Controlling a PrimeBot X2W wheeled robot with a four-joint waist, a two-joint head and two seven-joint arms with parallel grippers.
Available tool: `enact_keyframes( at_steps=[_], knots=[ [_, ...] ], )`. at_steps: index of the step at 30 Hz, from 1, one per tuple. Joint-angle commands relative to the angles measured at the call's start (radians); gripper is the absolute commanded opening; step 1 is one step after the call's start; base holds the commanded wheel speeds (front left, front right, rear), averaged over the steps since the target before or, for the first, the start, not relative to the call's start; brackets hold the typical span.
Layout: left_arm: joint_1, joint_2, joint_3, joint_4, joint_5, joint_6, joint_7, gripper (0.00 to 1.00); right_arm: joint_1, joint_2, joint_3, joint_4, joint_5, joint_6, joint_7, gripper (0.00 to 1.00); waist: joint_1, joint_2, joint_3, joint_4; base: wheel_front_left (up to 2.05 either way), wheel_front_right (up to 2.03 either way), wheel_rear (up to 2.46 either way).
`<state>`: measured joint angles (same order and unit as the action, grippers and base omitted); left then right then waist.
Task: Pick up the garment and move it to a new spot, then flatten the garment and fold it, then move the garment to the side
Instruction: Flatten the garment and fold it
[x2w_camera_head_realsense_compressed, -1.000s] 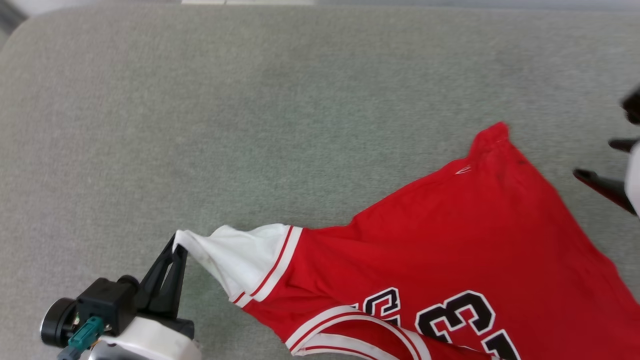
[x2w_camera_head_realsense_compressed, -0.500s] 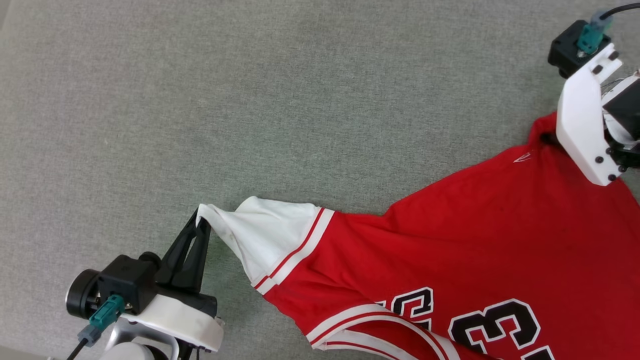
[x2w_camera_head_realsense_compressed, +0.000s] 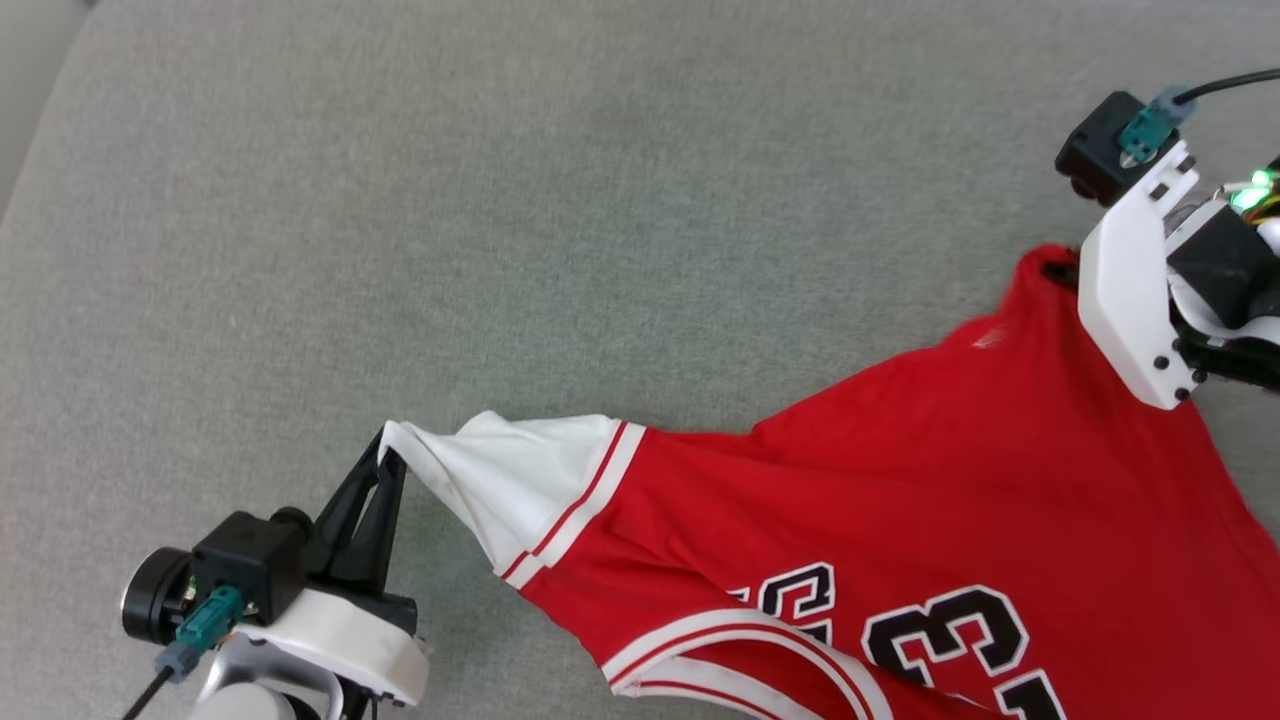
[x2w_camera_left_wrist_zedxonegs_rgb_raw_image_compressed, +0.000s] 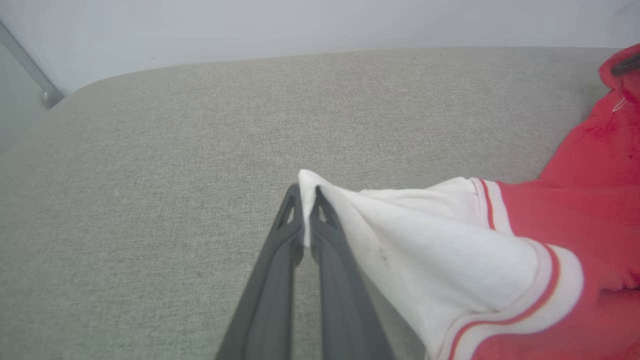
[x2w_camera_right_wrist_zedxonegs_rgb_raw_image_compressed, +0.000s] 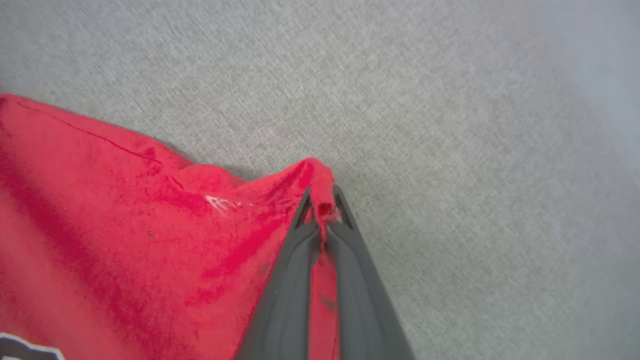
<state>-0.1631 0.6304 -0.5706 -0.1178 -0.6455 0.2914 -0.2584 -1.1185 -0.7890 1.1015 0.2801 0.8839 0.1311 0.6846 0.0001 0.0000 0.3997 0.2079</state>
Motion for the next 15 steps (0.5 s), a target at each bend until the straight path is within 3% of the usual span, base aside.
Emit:
enact_keyframes(
  at_steps=[1, 10, 15],
  knots=[
    [0.001, 0.007, 0.006, 0.004, 0.003, -0.003, -0.001, 0.0, -0.01, -0.009, 0.001, -0.008, 0.008, -0.001, -0.025, 0.0, -0.0001, 0.0, -0.054, -0.031, 0.0, 0.0, 0.0],
    [-0.131, 0.045, 0.033, 0.005, 0.022, -0.033, 0.031, 0.0, -0.039, -0.027, -0.04, -0.036, 0.033, -0.001, -0.227, 0.0, -0.0001, 0.0, -0.164, -0.105, 0.0, 0.0, 0.0],
    [-0.266, 0.064, 0.051, 0.014, 0.037, -0.059, 0.077, 0.0, -0.075, 0.0, -0.092, -0.023, 0.009, -0.001, -0.316, 0.0, -0.0001, 0.0, -0.175, -0.143, 0.0, 0.0, 0.0]
  ],
)
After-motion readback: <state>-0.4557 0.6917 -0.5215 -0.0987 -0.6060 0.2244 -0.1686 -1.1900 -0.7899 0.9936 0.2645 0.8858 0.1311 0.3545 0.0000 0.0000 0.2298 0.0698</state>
